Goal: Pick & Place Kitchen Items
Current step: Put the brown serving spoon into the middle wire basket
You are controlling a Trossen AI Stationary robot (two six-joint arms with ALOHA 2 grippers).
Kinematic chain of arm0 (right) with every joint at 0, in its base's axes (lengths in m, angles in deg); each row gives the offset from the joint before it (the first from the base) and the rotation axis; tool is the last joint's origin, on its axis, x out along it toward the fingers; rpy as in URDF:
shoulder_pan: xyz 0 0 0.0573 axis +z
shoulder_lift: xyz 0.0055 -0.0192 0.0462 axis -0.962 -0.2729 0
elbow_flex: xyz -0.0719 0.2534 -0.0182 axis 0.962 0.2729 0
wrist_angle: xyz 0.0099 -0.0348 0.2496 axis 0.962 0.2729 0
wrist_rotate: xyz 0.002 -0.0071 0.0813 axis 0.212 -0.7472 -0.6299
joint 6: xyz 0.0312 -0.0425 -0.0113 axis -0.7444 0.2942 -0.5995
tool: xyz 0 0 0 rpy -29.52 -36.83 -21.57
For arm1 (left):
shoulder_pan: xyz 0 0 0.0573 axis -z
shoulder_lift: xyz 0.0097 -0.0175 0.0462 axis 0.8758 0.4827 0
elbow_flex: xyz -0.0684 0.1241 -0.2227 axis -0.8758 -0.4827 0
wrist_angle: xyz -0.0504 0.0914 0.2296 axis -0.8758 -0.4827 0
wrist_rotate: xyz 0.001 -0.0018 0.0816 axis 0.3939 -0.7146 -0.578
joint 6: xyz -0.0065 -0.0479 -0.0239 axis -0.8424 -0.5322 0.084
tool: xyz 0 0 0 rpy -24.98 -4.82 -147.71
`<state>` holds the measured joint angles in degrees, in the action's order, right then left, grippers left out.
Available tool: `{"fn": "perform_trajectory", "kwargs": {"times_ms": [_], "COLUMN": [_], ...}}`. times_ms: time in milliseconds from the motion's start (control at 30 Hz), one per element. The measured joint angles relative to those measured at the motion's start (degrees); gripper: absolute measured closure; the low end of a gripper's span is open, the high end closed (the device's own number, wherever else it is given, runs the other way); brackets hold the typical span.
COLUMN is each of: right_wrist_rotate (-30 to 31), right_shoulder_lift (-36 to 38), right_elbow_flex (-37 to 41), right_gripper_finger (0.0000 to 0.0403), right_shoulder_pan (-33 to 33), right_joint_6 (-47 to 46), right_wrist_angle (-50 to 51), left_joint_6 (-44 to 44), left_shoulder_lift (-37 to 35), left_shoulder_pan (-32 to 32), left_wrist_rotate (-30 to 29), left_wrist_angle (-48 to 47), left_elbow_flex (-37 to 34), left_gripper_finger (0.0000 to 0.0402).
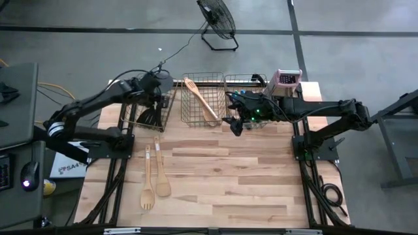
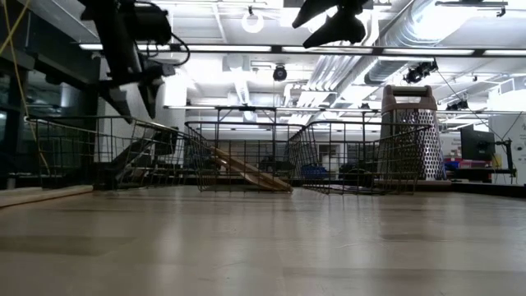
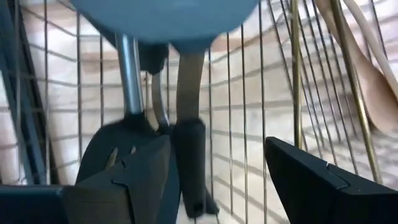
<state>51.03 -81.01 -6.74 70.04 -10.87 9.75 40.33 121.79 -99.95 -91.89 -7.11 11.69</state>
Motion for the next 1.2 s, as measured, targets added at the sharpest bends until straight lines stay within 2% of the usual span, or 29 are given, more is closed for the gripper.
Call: {"fn": "perform_trajectory", "kwargs": {"times_ms": [200, 433, 800, 1000, 1200], "right_wrist_rotate": [-0.1, -0.1, -0.3, -7.3, -7.2], "right_shoulder_lift": [0.0, 0.0, 0.0, 0.0, 0.0], "right_elbow_flex": [0.0, 0.0, 0.0, 0.0, 0.0], "right_gripper_finger": [0.0117, 0.0117, 0.0117, 0.0117, 0.0117], "right_shoulder_pan": [0.0, 0.0, 0.0, 0.8, 4.0], "right_joint_6": [-0.5, -0.5, -0.6, -1.5, -1.3], "right_wrist_angle": [0.0, 0.0, 0.8, 5.1, 5.6], "left_joint_6": [-3.1, -7.7, -13.2, -14.1, -15.8], "left_shoulder_lift": [-6.3, -10.1, -10.7, -10.7, -10.7], "left_shoulder_pan": [4.3, 12.0, 23.8, 27.9, 32.7], "left_wrist_rotate": [-0.7, -2.2, -6.1, -8.1, -10.6], "left_wrist_angle": [-4.0, -6.5, -10.2, -10.5, -11.0], "left_elbow_flex": [0.0, 0.0, 0.0, -0.1, -0.1], "left_gripper_finger": [0.0142, 0.0142, 0.0142, 0.0142, 0.0142]}}
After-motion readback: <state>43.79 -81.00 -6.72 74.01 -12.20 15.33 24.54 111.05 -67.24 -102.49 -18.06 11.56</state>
